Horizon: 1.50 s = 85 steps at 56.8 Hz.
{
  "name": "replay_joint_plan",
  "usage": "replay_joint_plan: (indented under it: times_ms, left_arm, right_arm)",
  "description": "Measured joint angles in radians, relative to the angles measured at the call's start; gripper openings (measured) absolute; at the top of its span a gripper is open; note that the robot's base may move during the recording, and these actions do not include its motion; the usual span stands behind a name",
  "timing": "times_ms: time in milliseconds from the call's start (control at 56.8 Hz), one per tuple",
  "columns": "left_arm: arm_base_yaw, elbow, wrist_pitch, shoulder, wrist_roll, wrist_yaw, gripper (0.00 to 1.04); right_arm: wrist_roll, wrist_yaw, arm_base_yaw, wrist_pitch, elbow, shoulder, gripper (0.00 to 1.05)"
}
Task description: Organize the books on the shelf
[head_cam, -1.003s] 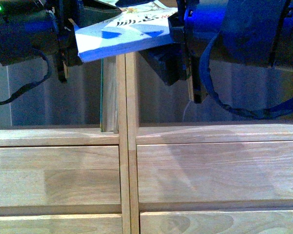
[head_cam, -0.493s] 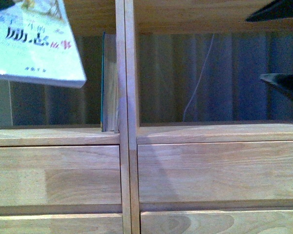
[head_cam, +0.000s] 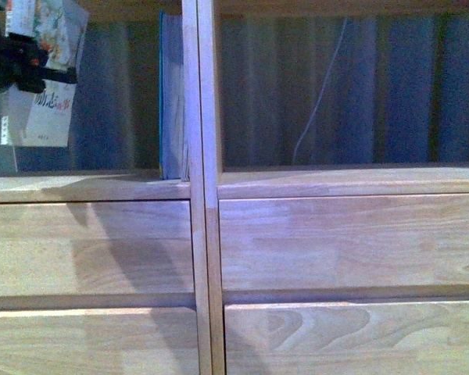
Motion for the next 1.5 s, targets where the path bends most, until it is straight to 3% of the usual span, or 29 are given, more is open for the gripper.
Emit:
replay_joint_plan:
  times_ms: [264, 546, 739, 1074, 1320, 1496]
  left_arm:
    - [-0.052, 0.208, 0.063, 0.227, 0.074, 0.026, 0.07]
    - [-0.049, 0.316, -0.029, 0.335, -0.035, 0.000, 0.07]
    - [-0.048, 0.315, -0.147, 0.333, -0.115, 0.041, 0.38]
    - [-0.051, 0.097, -0.118, 0.153, -0.214, 0.063, 0.97]
    - [-0.035, -0.220, -0.166, -0.122, -0.341, 0.066, 0.98]
    - [-0.017, -0.505, -0.281, -0.380, -0.353, 0.070, 0.98]
  right_arm:
    - [0.024, -0.063, -0.084, 0.039, -0.159, -0.032, 0.98]
    - [0.018, -0.053, -0.085, 0.042, -0.171, -0.027, 0.98]
    - [0.000, -0.025, -0.044, 0.015, -0.175, -0.047, 0.98]
    - [-0.014, 0.002, 0.028, -0.040, -0.185, -0.127, 0.98]
    - [0.016, -0.007, 0.026, -0.055, -0.185, -0.201, 0.98]
    - [-0.010, -0.003, -0.002, -0.112, -0.172, -0.253, 0.98]
